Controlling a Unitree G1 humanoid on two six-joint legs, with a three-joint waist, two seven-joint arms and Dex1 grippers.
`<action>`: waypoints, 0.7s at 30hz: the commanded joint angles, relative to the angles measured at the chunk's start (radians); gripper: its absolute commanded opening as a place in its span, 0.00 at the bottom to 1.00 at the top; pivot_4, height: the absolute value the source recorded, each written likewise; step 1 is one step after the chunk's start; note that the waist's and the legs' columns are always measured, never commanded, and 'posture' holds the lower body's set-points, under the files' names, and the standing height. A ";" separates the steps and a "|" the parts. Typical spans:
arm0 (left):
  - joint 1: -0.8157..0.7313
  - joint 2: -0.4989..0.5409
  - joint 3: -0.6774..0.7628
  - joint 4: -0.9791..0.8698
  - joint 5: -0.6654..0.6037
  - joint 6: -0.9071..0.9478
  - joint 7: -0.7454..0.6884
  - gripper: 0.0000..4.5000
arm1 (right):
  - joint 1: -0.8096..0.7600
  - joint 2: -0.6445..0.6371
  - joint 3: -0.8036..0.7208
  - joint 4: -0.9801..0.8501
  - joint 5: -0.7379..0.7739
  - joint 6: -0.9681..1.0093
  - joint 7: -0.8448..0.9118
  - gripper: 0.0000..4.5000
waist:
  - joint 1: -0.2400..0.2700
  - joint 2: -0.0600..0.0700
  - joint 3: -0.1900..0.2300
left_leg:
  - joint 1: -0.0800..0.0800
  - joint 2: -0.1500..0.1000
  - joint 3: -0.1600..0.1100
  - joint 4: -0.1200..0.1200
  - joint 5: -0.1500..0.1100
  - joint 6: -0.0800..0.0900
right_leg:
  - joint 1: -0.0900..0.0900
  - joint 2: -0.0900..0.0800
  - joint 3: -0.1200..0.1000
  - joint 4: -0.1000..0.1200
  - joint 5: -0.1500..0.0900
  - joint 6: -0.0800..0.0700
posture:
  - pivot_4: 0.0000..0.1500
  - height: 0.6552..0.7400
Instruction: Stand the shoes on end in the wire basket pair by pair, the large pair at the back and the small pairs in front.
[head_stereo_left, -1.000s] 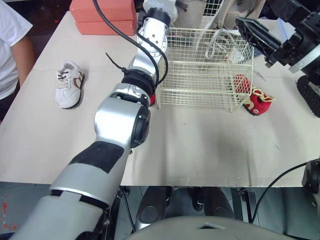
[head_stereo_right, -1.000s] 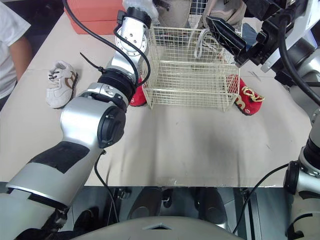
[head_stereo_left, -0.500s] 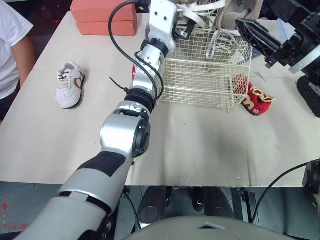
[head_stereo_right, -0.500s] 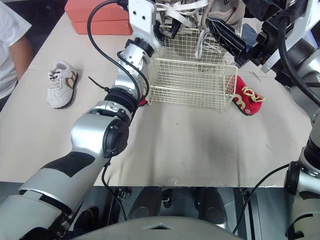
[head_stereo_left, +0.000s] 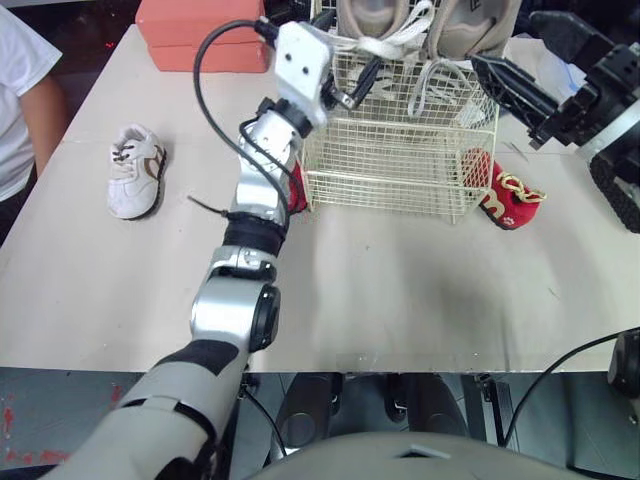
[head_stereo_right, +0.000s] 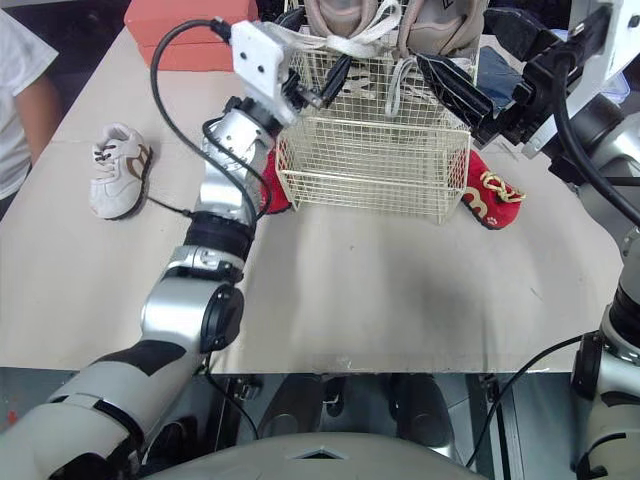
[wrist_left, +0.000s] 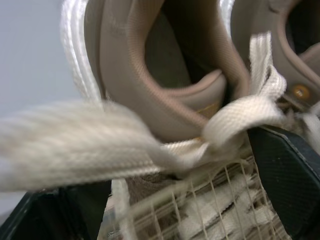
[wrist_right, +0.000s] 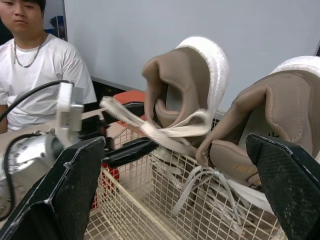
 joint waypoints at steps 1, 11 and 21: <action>0.068 0.064 -0.009 -0.288 -0.088 0.214 -0.070 1.00 | 0.029 -0.039 -0.067 -0.016 0.007 -0.017 0.021 1.00 | 0.001 0.000 0.000 | 0.000 0.000 0.000 0.000 0.000 0.000 | 0.000 0.000 0.000 0.000 0.000 0.000 | 1.00 1.00; 0.179 0.472 0.040 -0.770 -0.578 0.896 -0.427 1.00 | 0.462 -0.103 -0.178 0.113 -0.147 -0.122 0.233 1.00 | 0.004 0.006 0.000 | 0.002 0.000 -0.002 0.001 0.000 0.000 | 0.004 0.000 0.000 -0.002 0.000 0.000 | 1.00 1.00; 0.107 0.711 0.029 -0.835 -0.723 1.079 -0.614 1.00 | 0.622 -0.104 -0.071 0.312 -0.317 -0.226 0.398 1.00 | -0.002 0.011 -0.001 | 0.006 0.001 -0.001 0.002 0.000 0.000 | 0.006 0.003 0.001 -0.001 0.000 0.000 | 1.00 1.00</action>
